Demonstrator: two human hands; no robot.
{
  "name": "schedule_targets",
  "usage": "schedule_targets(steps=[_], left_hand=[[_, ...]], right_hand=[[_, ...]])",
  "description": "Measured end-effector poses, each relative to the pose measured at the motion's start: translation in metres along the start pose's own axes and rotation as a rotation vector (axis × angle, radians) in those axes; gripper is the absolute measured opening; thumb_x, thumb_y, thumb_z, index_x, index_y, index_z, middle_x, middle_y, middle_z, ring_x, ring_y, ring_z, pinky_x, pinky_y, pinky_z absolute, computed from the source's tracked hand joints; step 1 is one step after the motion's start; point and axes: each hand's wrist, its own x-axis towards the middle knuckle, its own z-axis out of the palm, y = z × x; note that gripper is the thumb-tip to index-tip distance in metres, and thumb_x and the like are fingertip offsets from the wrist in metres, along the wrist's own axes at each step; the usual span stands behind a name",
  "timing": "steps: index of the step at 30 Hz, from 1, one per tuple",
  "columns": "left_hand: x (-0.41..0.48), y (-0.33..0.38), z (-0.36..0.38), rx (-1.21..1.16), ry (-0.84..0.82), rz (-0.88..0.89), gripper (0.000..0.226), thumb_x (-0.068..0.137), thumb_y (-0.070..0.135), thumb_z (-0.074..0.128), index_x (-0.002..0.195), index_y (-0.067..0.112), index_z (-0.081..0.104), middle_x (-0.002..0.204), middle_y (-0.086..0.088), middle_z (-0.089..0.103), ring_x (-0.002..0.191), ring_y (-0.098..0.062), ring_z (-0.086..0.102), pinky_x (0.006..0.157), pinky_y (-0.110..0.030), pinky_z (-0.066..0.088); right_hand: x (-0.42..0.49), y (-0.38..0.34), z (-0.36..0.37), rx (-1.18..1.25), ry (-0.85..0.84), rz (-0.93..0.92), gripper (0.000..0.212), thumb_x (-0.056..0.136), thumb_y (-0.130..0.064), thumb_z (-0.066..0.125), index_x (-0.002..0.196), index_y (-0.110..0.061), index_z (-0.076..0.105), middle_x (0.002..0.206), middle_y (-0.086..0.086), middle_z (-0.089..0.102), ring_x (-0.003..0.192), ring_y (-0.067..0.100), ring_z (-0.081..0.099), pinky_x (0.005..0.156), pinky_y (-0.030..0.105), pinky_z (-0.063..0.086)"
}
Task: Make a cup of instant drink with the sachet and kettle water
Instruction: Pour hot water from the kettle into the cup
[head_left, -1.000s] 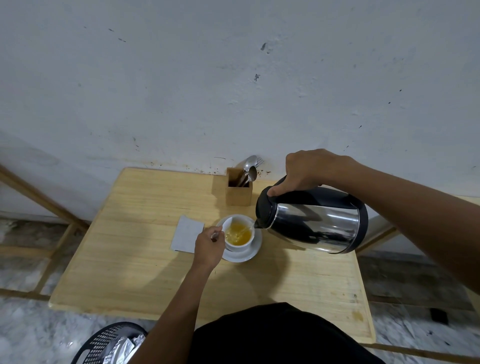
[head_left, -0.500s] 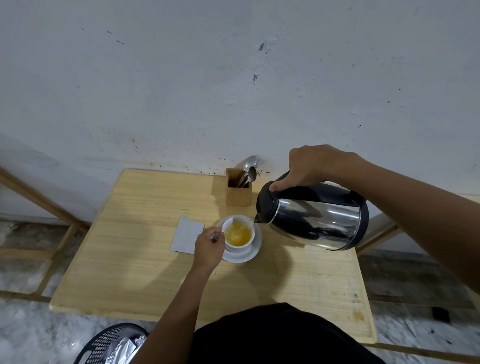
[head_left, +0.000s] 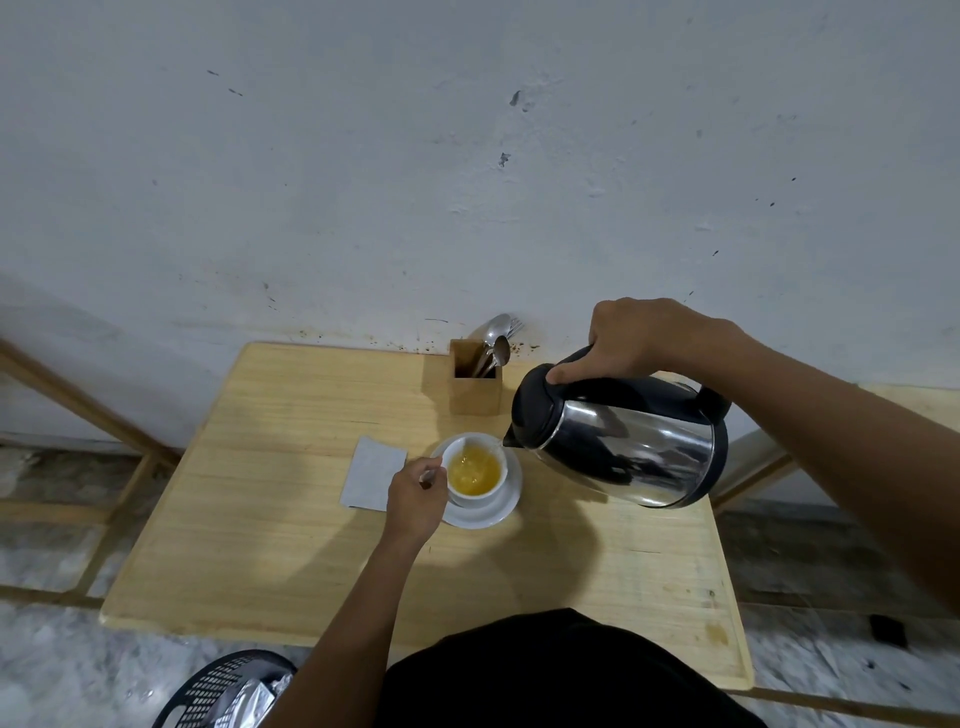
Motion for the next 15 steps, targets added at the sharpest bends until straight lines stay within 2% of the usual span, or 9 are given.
schedule_targets(steps=[6, 10, 12, 15], left_hand=[[0.002, 0.001, 0.003, -0.011, 0.013, -0.02, 0.018, 0.093, 0.016, 0.054, 0.107, 0.011, 0.064, 0.107, -0.015, 0.068, 0.096, -0.036, 0.067, 0.08, -0.039, 0.053], [0.002, 0.001, 0.007, -0.023, 0.043, -0.04, 0.011, 0.094, 0.018, 0.053, 0.1, 0.016, 0.062, 0.105, -0.013, 0.068, 0.093, -0.033, 0.067, 0.079, -0.04, 0.054], [0.003, 0.001, 0.009, -0.024, 0.061, -0.04, 0.008, 0.094, 0.018, 0.052, 0.094, 0.018, 0.061, 0.1, -0.01, 0.068, 0.091, -0.034, 0.067, 0.08, -0.041, 0.054], [0.003, 0.005, 0.013, -0.033, 0.095, -0.059, 0.009, 0.094, 0.014, 0.051, 0.091, 0.015, 0.06, 0.091, -0.007, 0.065, 0.089, -0.035, 0.066, 0.074, -0.036, 0.05]], right_hand=[[-0.009, 0.038, 0.015, 0.238, 0.037, 0.042, 0.075, 0.063, -0.084, 0.057, 0.047, -0.017, 0.03, 0.045, -0.003, 0.03, 0.047, 0.018, 0.033, 0.055, 0.031, 0.026], [-0.017, 0.072, 0.034, 0.473, 0.131, 0.083, 0.077, 0.059, -0.082, 0.062, 0.044, -0.017, 0.024, 0.043, -0.003, 0.022, 0.044, 0.019, 0.025, 0.056, 0.033, 0.023], [-0.023, 0.089, 0.044, 0.607, 0.21, 0.097, 0.078, 0.062, -0.08, 0.064, 0.043, -0.012, 0.03, 0.044, 0.003, 0.025, 0.046, 0.021, 0.027, 0.057, 0.034, 0.026], [-0.031, 0.112, 0.057, 0.719, 0.371, 0.136, 0.078, 0.075, -0.068, 0.063, 0.044, 0.001, 0.04, 0.046, 0.013, 0.034, 0.045, 0.022, 0.033, 0.056, 0.033, 0.03]])
